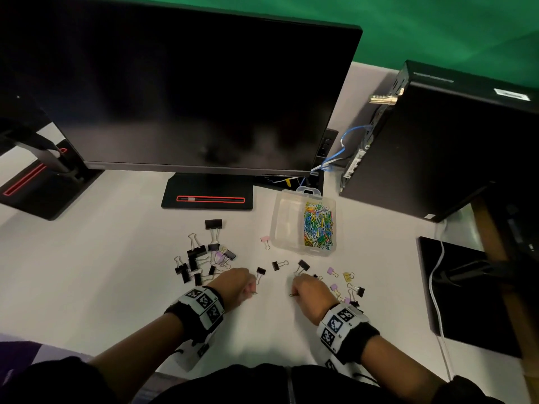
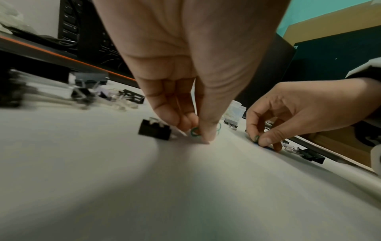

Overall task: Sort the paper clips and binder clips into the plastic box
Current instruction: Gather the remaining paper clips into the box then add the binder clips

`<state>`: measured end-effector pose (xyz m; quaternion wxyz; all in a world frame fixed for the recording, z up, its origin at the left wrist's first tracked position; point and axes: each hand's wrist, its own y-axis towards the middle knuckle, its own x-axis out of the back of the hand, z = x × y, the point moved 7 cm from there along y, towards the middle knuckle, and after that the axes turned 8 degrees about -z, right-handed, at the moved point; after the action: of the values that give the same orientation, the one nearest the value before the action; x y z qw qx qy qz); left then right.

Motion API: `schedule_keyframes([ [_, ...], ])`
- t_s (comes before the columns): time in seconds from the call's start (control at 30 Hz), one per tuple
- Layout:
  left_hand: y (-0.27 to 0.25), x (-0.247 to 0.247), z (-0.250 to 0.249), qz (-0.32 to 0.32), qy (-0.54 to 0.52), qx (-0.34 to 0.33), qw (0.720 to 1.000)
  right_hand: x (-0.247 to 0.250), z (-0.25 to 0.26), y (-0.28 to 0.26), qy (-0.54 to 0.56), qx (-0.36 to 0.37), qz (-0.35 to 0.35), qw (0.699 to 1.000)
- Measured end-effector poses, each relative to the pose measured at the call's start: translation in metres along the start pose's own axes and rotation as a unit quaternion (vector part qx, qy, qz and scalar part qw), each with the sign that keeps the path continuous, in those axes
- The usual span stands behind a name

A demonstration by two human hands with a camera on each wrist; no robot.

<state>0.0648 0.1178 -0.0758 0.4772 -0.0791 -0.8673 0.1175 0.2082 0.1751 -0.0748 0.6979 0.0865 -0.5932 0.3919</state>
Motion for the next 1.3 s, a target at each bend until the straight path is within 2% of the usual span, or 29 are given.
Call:
schedule_keyframes([
  [0.2,0.033,0.020,-0.043,0.001,0.005,-0.023,1.000,0.013,-0.031,-0.014,0.097,-0.067,-0.027,0.993],
  [0.4,0.083,0.044,-0.092,-0.046,-0.034,-0.048,0.997,0.013,-0.020,-0.024,0.053,-0.035,-0.009,0.998],
  [0.53,0.118,0.049,-0.108,-0.062,-0.063,-0.014,0.996,0.011,-0.015,-0.025,0.034,-0.031,0.017,0.999],
  [0.67,0.137,0.043,-0.097,-0.077,-0.161,0.057,0.982,0.012,-0.014,-0.026,0.028,-0.040,0.030,0.998],
  [0.77,0.137,0.038,-0.089,-0.083,-0.214,0.057,0.972,0.010,-0.019,-0.023,0.021,-0.059,0.026,0.998],
  [0.9,0.119,0.035,-0.096,-0.088,-0.121,-0.018,0.989,0.006,-0.024,-0.015,0.045,-0.054,0.025,0.997],
  [1.0,0.095,0.031,-0.101,-0.086,-0.091,-0.078,0.989,0.015,-0.030,-0.012,0.083,-0.057,0.005,0.995],
  [1.1,0.075,0.020,-0.100,-0.052,-0.071,-0.108,0.990,0.034,-0.048,-0.011,0.146,-0.096,-0.048,0.983],
  [1.2,0.065,0.000,-0.097,-0.004,-0.031,-0.097,0.995,0.060,-0.074,-0.007,0.179,-0.139,-0.109,0.968],
  [1.3,0.057,-0.024,-0.101,0.047,-0.004,-0.102,0.994,0.089,-0.089,0.004,0.181,-0.143,-0.159,0.960],
])
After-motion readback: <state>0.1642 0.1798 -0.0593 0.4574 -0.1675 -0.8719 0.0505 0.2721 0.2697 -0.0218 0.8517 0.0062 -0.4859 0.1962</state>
